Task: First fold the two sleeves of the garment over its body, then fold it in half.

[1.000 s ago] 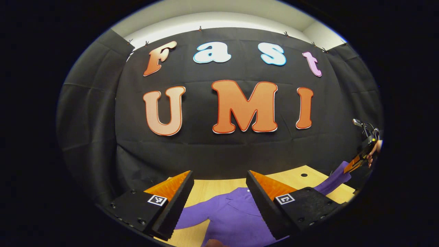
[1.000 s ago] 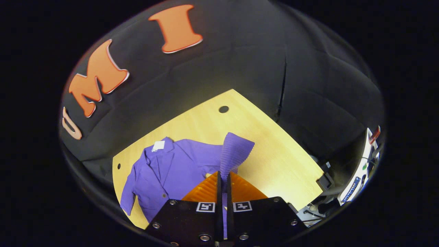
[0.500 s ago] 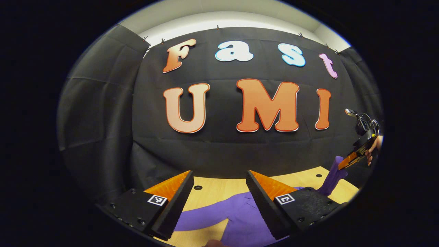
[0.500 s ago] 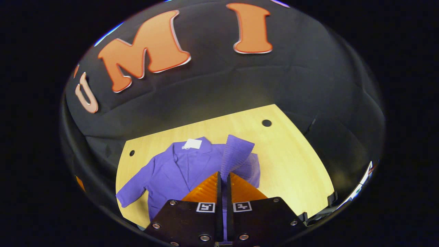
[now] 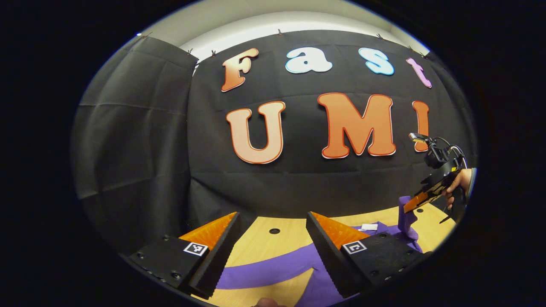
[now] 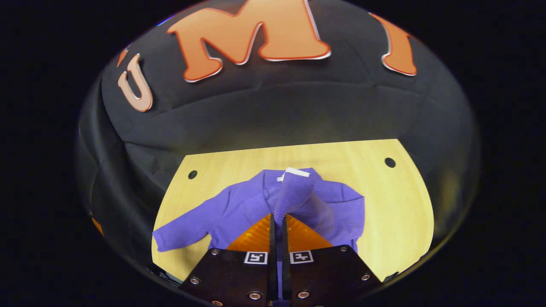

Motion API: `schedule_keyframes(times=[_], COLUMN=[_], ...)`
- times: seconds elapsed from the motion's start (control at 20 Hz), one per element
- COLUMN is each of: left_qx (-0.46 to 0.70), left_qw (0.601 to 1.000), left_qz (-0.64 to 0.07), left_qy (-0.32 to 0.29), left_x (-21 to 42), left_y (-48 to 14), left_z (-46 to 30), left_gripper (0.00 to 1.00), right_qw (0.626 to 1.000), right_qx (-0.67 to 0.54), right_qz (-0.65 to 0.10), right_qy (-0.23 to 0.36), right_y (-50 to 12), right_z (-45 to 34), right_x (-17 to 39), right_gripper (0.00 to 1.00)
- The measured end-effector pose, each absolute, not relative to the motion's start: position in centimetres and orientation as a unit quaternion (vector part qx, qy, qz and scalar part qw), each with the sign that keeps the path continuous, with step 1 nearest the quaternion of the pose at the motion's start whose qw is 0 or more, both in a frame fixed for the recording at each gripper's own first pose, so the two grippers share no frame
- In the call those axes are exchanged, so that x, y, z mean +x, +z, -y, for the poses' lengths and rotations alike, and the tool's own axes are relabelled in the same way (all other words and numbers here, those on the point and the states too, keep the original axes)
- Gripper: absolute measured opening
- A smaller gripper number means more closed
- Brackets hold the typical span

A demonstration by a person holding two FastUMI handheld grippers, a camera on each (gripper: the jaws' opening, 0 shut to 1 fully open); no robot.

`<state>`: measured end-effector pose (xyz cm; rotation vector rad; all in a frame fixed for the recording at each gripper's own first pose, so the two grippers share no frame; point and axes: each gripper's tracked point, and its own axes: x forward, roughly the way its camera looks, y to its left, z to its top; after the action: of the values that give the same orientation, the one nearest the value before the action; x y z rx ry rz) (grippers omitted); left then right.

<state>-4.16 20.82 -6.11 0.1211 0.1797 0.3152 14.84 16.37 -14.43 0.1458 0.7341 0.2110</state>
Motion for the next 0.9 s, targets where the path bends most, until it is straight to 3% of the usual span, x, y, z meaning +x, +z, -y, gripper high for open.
schedule_keyframes(times=[0.5,0.75,0.8,0.85,0.9], left_qx=[0.056,0.056,0.055,0.053,0.049], left_qw=[0.973,0.969,0.969,0.969,0.968], left_qz=[-0.109,-0.117,-0.120,-0.123,-0.131], left_qy=[0.195,0.209,0.209,0.210,0.208], left_x=[-5.5,-5.3,-5.1,-4.8,-4.8], left_y=[-7.7,-8.7,-9.1,-9.4,-10.2], left_z=[-24.7,-27.4,-27.8,-28.4,-28.9], left_gripper=[0.98,0.98,0.99,0.98,0.98], right_qw=[0.913,0.924,0.928,0.934,0.941], right_qx=[0.059,0.066,0.065,0.063,0.059], right_qz=[-0.364,-0.314,-0.301,-0.284,-0.267], right_qy=[0.178,0.211,0.209,0.207,0.198], right_y=[-16.8,-14.2,-13.5,-12.6,-11.6], right_z=[-27.0,-28.5,-27.9,-27.3,-26.4], right_x=[15.6,14.9,14.8,14.8,14.9], right_gripper=[0.08,0.38,0.49,0.45,0.55])
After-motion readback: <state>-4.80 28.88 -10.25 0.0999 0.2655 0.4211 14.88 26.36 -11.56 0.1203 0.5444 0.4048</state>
